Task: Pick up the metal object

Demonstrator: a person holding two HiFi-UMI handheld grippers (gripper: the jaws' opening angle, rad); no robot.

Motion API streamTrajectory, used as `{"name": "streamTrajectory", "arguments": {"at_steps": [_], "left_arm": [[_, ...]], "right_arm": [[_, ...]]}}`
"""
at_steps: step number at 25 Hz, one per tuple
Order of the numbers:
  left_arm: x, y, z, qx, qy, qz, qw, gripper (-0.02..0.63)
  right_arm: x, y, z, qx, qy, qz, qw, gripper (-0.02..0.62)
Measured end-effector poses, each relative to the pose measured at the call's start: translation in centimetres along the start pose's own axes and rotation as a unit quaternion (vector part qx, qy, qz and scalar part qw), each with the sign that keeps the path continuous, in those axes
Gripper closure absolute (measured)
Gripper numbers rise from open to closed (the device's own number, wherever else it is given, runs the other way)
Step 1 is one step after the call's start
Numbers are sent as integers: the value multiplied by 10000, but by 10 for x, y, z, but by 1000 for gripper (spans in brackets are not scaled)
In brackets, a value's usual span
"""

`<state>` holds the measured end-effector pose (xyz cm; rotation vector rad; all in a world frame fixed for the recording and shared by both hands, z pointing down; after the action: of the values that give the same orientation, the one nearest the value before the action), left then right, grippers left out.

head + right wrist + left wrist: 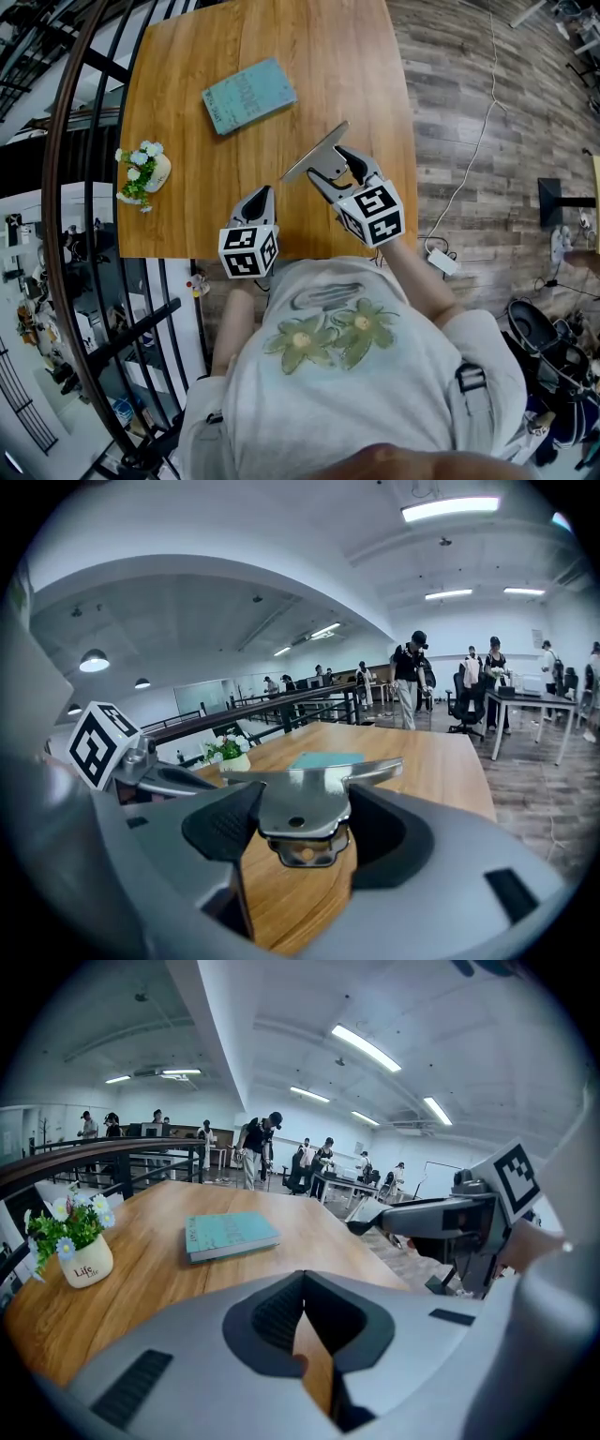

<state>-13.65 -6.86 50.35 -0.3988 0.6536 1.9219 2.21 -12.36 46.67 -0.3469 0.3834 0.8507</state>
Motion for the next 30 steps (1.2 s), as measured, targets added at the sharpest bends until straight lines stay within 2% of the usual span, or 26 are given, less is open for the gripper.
{"name": "streamTrajectory", "arguments": {"at_steps": [15,30], "left_arm": [[3,-7,-15,-83,-182,81,9998,591],[5,-11,-22,-135,-255,132,9995,591]], "right_arm": [[24,15,-46,121,-690,-140,9974,298],[29,17,-54,133,-846,-138,9962,298]]}}
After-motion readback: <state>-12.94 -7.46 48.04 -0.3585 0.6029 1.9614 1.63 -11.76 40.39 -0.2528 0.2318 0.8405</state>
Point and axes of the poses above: the fingertips, and each gripper's own axes: x backward along the fingers, y to its left, z out of its underside, the point moved 4 cm from there along x, backward along the fingers, and after that the axes turned 4 degrees about z, right-handed, at the moved point
